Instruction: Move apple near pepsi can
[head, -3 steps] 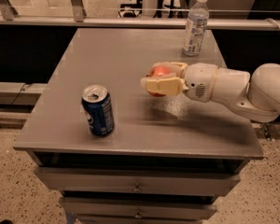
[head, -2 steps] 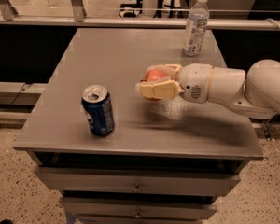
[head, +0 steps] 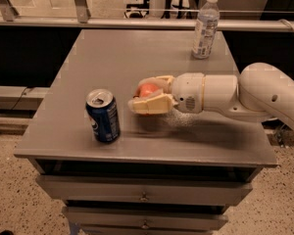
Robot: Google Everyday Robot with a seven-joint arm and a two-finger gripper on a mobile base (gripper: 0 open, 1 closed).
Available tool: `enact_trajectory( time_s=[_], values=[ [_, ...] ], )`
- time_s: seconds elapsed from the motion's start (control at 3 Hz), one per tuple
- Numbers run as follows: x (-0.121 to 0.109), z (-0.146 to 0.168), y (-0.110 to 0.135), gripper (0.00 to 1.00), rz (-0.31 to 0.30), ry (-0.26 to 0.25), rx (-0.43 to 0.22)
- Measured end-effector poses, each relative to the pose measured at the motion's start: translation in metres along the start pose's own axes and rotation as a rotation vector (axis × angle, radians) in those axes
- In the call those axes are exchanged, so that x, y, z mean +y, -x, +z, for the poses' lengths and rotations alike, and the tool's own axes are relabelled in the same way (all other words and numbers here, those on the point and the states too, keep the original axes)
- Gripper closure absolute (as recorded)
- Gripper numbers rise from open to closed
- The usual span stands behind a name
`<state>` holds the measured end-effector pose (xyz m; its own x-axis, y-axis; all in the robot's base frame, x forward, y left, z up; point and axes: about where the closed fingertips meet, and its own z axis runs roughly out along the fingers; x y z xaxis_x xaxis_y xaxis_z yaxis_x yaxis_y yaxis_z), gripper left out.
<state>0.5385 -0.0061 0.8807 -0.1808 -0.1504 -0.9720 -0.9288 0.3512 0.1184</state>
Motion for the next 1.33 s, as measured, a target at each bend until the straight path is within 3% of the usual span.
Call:
enact_trajectory(
  time_s=[0.33,0.67,1.33],
  values=[
    [0.006,0.008,-0.009,0.81,-0.024,0.062,0.039],
    [0.011,0.009,-0.019,0.53,-0.036,0.125,0.086],
    [0.016,0.011,-0.027,0.05,-0.046,0.181,0.126]
  ],
)
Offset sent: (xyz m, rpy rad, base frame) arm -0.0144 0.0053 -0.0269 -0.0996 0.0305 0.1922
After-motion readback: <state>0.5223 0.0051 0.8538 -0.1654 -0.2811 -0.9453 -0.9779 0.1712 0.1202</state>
